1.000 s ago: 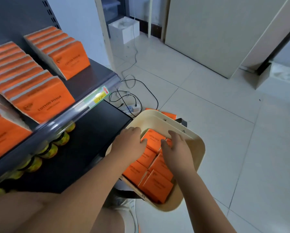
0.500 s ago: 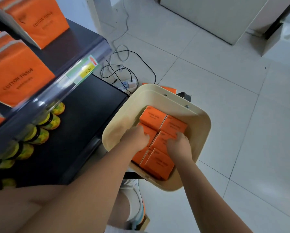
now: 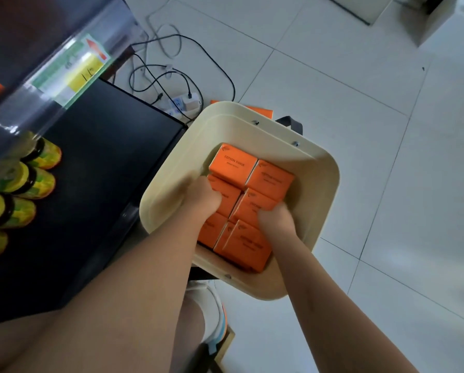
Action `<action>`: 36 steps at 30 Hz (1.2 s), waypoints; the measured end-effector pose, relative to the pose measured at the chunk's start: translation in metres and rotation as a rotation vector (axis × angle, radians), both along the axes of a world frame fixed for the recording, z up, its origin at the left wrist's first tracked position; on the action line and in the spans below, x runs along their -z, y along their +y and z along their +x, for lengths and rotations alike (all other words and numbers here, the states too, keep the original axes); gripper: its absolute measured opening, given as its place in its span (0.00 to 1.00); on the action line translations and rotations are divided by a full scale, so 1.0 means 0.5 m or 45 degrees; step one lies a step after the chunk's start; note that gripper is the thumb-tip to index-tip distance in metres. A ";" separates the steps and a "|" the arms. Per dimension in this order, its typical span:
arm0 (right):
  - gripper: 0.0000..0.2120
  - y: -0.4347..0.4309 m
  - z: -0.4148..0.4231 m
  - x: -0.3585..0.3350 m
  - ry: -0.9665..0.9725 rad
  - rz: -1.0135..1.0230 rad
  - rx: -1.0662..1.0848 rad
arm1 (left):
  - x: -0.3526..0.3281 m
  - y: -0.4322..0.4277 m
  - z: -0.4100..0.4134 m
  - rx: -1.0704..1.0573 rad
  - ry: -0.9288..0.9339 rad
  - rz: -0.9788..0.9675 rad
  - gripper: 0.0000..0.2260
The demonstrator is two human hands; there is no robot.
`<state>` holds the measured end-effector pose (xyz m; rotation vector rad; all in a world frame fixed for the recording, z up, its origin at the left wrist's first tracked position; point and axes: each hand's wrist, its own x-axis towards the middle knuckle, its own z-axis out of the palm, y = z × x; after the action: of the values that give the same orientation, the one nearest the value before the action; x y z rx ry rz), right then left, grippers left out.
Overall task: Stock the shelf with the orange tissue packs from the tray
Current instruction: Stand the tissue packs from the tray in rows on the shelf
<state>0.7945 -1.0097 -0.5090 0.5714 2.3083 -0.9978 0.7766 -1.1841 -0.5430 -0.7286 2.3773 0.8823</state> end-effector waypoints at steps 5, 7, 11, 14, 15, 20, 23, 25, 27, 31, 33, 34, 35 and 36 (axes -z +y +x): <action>0.05 -0.011 -0.002 0.018 -0.089 -0.087 0.121 | 0.014 -0.039 -0.009 -0.230 -0.108 0.195 0.15; 0.04 -0.014 -0.006 0.027 -0.132 -0.089 0.174 | 0.021 -0.045 -0.006 -0.283 -0.192 0.263 0.16; 0.07 -0.020 -0.008 0.035 -0.235 -0.128 0.235 | 0.046 -0.050 -0.008 -0.427 -0.299 0.435 0.26; 0.11 -0.025 -0.007 0.031 -0.287 -0.142 0.304 | 0.059 -0.048 -0.014 -0.362 -0.302 0.446 0.19; 0.09 -0.025 -0.007 0.035 -0.293 -0.135 0.314 | 0.053 -0.046 -0.015 -0.320 -0.289 0.429 0.16; 0.13 -0.032 -0.006 0.003 -0.252 -0.059 0.391 | 0.049 -0.042 -0.018 -0.111 -0.141 0.199 0.09; 0.17 -0.020 -0.005 0.045 -0.166 -0.032 0.467 | 0.041 -0.045 -0.020 -0.075 -0.057 0.173 0.07; 0.22 -0.020 -0.001 0.056 -0.062 0.017 0.461 | 0.030 -0.050 -0.023 -0.065 -0.029 0.185 0.07; 0.17 -0.018 0.002 0.058 0.020 -0.023 0.491 | 0.017 -0.055 -0.022 -0.060 -0.033 0.202 0.08; 0.15 -0.012 0.003 0.032 0.093 -0.115 0.424 | -0.034 -0.071 -0.017 -0.013 -0.110 0.319 0.34; 0.19 -0.014 0.002 0.010 0.094 -0.114 0.284 | -0.068 -0.084 -0.014 0.106 -0.112 0.290 0.33; 0.21 -0.012 0.000 -0.004 0.094 -0.118 0.233 | -0.084 -0.090 -0.013 0.117 -0.111 0.308 0.29; 0.23 -0.009 -0.001 -0.018 0.104 -0.138 0.200 | -0.104 -0.095 -0.011 0.115 -0.112 0.341 0.27; 0.24 -0.003 -0.003 -0.034 0.112 -0.163 0.174 | -0.124 -0.101 -0.008 0.099 -0.111 0.368 0.26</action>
<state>0.7929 -1.0112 -0.4921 0.6509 2.2853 -1.2487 0.7725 -1.2346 -0.4812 -0.5439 2.1265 1.1071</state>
